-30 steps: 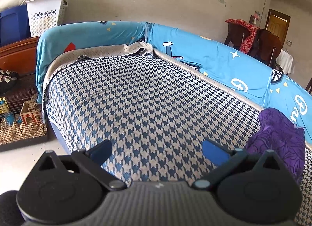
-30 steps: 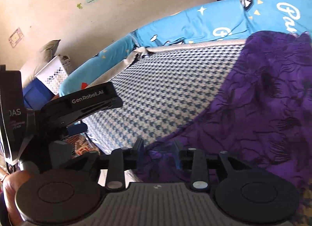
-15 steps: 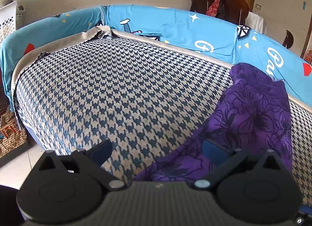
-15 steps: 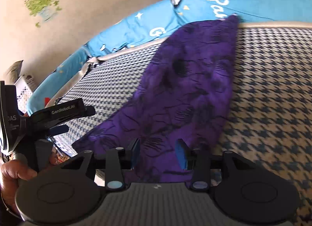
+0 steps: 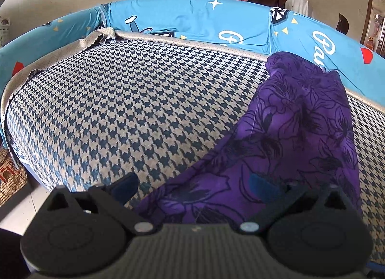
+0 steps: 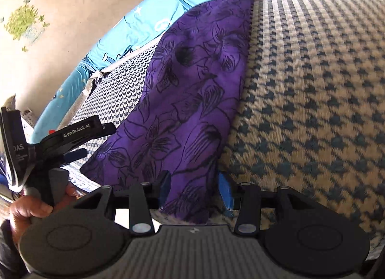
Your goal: Fold clothes
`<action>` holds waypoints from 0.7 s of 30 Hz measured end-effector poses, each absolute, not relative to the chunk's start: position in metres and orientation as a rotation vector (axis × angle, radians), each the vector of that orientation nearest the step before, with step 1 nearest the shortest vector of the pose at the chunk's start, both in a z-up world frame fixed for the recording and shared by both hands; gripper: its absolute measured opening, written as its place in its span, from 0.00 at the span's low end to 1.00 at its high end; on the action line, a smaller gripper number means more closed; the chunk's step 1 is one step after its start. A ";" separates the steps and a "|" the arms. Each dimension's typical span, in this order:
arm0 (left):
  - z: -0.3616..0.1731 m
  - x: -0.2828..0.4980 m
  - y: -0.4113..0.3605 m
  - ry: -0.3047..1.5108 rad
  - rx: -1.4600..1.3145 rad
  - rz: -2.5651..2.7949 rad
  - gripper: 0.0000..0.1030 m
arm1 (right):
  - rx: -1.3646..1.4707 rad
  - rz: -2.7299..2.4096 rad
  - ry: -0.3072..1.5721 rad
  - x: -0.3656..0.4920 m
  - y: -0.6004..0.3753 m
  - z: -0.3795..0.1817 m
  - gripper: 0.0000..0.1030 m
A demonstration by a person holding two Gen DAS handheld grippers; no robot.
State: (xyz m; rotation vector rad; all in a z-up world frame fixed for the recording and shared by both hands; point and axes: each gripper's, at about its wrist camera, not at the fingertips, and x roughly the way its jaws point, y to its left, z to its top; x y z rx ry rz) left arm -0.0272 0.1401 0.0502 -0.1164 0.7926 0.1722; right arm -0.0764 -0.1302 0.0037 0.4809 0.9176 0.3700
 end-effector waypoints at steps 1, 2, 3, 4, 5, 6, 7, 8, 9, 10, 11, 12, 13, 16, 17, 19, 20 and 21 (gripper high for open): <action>0.049 -0.027 0.140 0.796 -0.115 0.172 1.00 | 0.502 0.375 0.925 -0.076 -0.131 0.001 0.43; 0.049 -0.026 0.139 0.799 -0.114 0.171 1.00 | 0.522 0.379 0.931 -0.075 -0.132 -0.002 0.43; 0.048 -0.026 0.139 0.802 -0.113 0.171 1.00 | 0.533 0.380 0.930 -0.076 -0.132 -0.003 0.43; 0.048 -0.026 0.138 0.805 -0.112 0.171 1.00 | 0.545 0.383 0.927 -0.076 -0.133 -0.004 0.43; 0.047 -0.025 0.138 0.808 -0.111 0.169 1.00 | 0.557 0.386 0.925 -0.076 -0.133 -0.005 0.43; 0.046 -0.025 0.137 0.812 -0.109 0.168 1.00 | 0.574 0.390 0.925 -0.076 -0.134 -0.006 0.43; 0.045 -0.025 0.136 0.814 -0.107 0.168 1.00 | 0.590 0.395 0.925 -0.076 -0.134 -0.008 0.43; 0.045 -0.025 0.135 0.816 -0.106 0.167 1.00 | 0.598 0.394 0.922 -0.076 -0.134 -0.009 0.43; 0.044 -0.025 0.135 0.818 -0.104 0.165 1.00 | 0.599 0.394 0.919 -0.076 -0.134 -0.011 0.43; 0.043 -0.025 0.134 0.820 -0.100 0.165 1.00 | 0.596 0.393 0.915 -0.075 -0.133 -0.012 0.43; 0.043 -0.025 0.133 0.822 -0.096 0.164 1.00 | 0.586 0.395 0.908 -0.075 -0.132 -0.012 0.43; 0.042 -0.025 0.131 0.823 -0.090 0.165 1.00 | 0.574 0.399 0.901 -0.075 -0.131 -0.012 0.43; 0.042 -0.025 0.130 0.824 -0.084 0.166 1.00 | 0.557 0.400 0.894 -0.075 -0.129 -0.012 0.43; 0.040 -0.023 0.128 0.827 -0.068 0.169 1.00 | 0.496 0.387 0.873 -0.078 -0.124 -0.011 0.37; 0.040 -0.023 0.127 0.828 -0.065 0.170 1.00 | 0.476 0.383 0.866 -0.079 -0.122 -0.011 0.28; 0.039 -0.023 0.127 0.829 -0.060 0.171 1.00 | 0.464 0.368 0.864 -0.080 -0.124 -0.011 0.17; 0.039 -0.023 0.127 0.829 -0.059 0.171 1.00 | 0.473 0.369 0.865 -0.080 -0.125 -0.011 0.14; 0.038 -0.022 0.127 0.830 -0.058 0.171 1.00 | 0.483 0.371 0.865 -0.080 -0.126 -0.011 0.12</action>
